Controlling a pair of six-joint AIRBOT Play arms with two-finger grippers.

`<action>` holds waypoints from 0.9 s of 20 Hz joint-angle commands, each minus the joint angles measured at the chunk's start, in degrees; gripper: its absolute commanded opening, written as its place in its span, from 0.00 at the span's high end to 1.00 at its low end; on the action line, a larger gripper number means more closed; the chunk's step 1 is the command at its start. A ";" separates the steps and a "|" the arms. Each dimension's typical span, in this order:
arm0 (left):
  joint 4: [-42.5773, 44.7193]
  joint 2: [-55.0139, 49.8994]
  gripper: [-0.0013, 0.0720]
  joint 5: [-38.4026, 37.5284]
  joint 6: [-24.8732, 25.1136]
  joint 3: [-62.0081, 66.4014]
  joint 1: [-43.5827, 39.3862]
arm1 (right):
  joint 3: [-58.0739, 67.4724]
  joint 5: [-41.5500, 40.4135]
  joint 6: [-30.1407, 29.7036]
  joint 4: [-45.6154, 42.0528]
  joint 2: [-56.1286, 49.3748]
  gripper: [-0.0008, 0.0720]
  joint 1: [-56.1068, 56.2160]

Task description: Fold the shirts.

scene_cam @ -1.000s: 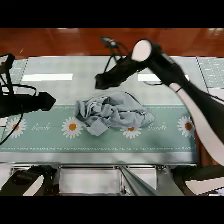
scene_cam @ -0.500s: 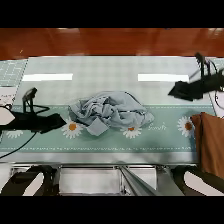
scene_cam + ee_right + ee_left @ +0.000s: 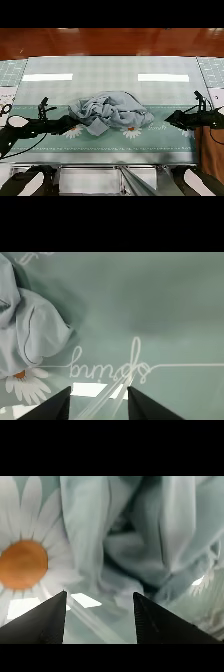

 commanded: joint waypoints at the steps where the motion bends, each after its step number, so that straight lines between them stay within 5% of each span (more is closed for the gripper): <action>1: -9.92 -8.09 0.29 4.92 7.74 -0.42 -1.16 | -1.75 -0.24 -1.22 2.21 0.46 0.43 -0.39; 3: -10.05 -11.37 0.30 4.37 7.87 0.46 -1.66 | -1.75 -0.24 -1.22 2.08 0.44 0.43 -0.17; 4: -10.03 -12.35 0.51 3.63 7.89 1.05 -1.88 | -1.75 -0.48 -1.20 2.10 0.39 0.43 -0.17; 5: -10.03 -12.81 0.85 3.02 8.33 1.53 -2.19 | -1.75 -1.11 -1.16 2.19 0.39 0.43 -0.17; 6: -10.05 -12.87 0.96 2.56 10.45 2.19 -2.60 | -1.75 -2.14 -1.09 2.19 0.39 0.43 -0.17; 13: -10.03 -12.85 0.96 1.73 11.23 5.33 -3.02 | 2.32 -4.44 -4.20 9.53 -9.44 0.43 -0.17; 18: -10.01 -12.87 0.96 0.55 11.26 5.31 -3.02 | 16.11 3.28 -5.44 14.14 -22.73 0.43 0.17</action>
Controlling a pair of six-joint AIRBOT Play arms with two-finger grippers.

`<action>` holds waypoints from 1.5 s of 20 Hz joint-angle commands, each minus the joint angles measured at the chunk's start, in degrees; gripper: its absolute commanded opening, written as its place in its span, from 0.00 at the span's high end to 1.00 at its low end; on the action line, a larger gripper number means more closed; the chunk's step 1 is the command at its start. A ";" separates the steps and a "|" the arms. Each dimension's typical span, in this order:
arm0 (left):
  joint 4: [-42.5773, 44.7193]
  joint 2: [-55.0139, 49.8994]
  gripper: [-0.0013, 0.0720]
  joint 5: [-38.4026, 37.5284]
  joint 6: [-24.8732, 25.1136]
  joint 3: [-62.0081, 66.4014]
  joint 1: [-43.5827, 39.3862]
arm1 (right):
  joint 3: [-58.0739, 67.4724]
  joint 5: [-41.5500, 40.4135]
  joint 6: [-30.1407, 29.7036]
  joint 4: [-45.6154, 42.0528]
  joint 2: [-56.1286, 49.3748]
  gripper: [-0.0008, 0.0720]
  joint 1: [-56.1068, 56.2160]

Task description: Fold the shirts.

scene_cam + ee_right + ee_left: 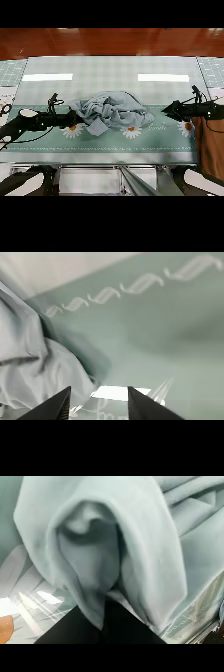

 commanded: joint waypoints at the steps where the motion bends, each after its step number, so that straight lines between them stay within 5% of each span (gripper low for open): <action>1: -0.04 -0.04 0.96 -0.68 0.20 0.22 -0.02 | 8.28 5.07 -1.55 4.46 -8.79 0.43 1.09; 15: -0.07 -0.04 0.96 -1.18 0.00 0.22 -0.02 | 27.02 9.73 0.44 3.50 -28.15 0.45 22.67; 16: -0.07 -0.04 0.96 -1.18 0.00 0.22 -0.02 | 27.28 10.05 0.17 3.67 -28.15 0.50 23.06; 18: -0.07 -0.04 0.96 -1.18 0.00 0.24 -0.02 | 28.46 11.28 -1.55 3.69 -28.15 0.89 23.26; 20: -0.02 0.02 0.96 -1.84 0.22 1.14 0.50 | 31.52 13.88 -2.32 3.58 -27.89 0.95 22.93; 30: 0.22 10.58 0.96 -12.07 -4.57 46.84 6.27 | 64.87 11.23 5.05 -7.21 -5.55 0.95 19.08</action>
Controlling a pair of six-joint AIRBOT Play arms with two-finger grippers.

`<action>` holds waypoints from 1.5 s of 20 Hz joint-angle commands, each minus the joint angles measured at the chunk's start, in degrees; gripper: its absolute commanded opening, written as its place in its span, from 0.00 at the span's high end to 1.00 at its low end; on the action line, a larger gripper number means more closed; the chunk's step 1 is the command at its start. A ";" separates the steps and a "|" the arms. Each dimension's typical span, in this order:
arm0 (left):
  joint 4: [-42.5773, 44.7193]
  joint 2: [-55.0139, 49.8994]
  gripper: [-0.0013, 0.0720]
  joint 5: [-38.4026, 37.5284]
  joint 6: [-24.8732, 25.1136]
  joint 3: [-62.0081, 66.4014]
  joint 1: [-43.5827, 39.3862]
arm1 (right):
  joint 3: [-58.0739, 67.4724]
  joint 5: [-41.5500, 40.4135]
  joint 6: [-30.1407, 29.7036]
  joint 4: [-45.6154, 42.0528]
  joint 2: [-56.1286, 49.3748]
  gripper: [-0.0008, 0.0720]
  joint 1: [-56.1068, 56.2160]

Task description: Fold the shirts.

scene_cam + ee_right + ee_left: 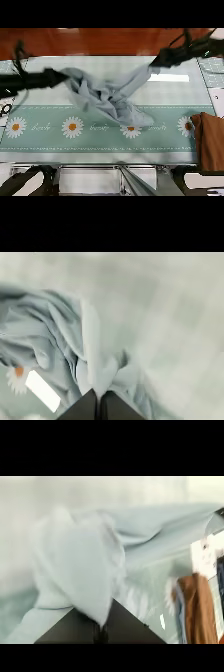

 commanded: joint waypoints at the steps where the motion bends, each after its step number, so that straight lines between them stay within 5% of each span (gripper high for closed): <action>1: 0.94 3.72 0.96 -2.89 -2.89 21.09 0.59 | 11.04 -4.63 2.14 -6.19 11.15 0.95 -0.35; 9: 15.32 9.14 0.96 -11.65 -10.19 55.10 0.59 | 18.53 -12.15 5.92 -26.71 38.73 0.95 -0.39; 14: 27.71 19.23 0.96 -14.91 -15.34 56.02 0.59 | 18.53 -6.60 9.90 -34.07 49.05 0.95 -0.39; 22: 28.65 22.71 0.96 -26.34 -18.47 49.96 0.59 | 14.73 4.33 13.81 -35.41 51.08 0.95 -0.39; 26: 28.35 20.57 0.96 -23.08 -18.23 33.24 0.57 | -2.34 11.80 15.50 -34.21 51.10 0.95 -0.39; 30: 27.80 9.97 0.96 -4.11 -16.06 18.05 -0.92 | -26.23 5.51 15.21 -32.30 48.24 0.95 -0.37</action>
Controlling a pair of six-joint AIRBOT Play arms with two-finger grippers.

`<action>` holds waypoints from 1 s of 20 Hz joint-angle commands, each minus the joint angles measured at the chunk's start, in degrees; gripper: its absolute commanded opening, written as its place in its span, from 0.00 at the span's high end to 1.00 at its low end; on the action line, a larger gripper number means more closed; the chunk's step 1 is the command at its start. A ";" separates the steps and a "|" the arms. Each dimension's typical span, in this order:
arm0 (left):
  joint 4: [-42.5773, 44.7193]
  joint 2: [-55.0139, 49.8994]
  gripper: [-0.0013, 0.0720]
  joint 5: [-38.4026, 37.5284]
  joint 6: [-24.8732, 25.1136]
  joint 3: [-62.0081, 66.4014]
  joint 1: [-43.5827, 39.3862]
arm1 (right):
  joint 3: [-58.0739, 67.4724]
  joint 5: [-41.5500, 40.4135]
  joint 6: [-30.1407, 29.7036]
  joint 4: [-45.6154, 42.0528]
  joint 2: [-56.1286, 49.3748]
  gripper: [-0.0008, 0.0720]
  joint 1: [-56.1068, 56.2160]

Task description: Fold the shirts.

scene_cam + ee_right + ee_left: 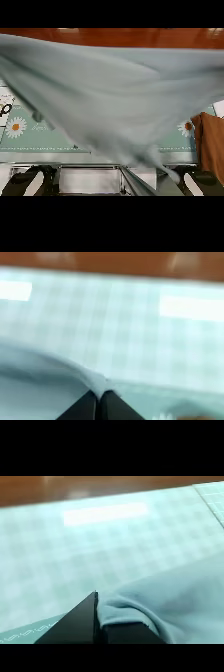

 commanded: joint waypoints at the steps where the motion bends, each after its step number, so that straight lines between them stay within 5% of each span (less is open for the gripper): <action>1: -0.61 -11.17 0.96 15.08 1.88 -9.44 -2.03 | -19.87 -5.64 0.42 1.16 -3.98 0.95 -0.02; 4: -0.92 -28.50 0.96 19.23 4.42 -3.80 -6.93 | -28.37 -19.26 0.44 0.90 -14.95 0.95 -0.04; 8: -0.87 -49.11 0.96 19.15 4.13 9.14 -11.76 | -23.71 -31.43 0.59 5.88 -33.62 0.95 -0.04; 11: -1.01 -57.13 0.95 18.97 -1.97 13.31 -12.72 | -17.77 -33.22 0.48 10.27 -44.30 0.95 -0.04; 12: -0.94 -58.12 0.87 18.49 -2.93 13.31 -12.72 | -16.59 -33.22 0.48 10.86 -46.47 0.95 -0.04; 13: -0.74 -58.64 0.62 17.20 -2.93 13.31 -12.66 | -15.56 -33.22 0.55 10.91 -48.17 0.94 -0.04; 14: -0.02 -58.90 0.30 14.08 -3.91 13.31 -12.44 | -14.88 -33.33 1.44 10.93 -49.24 0.78 -0.07; 15: 1.44 -58.77 0.29 10.14 -4.00 13.38 -11.80 | -14.21 -33.07 1.88 10.97 -49.96 0.41 -0.33; 18: 9.86 -56.89 0.29 -7.63 -5.29 13.53 -6.91 | -9.94 -23.26 1.60 9.20 -50.10 0.43 -5.38; 20: 12.70 -51.54 0.29 -11.19 -5.33 9.46 -3.02 | -9.29 -15.39 0.31 8.70 -48.65 0.43 -11.67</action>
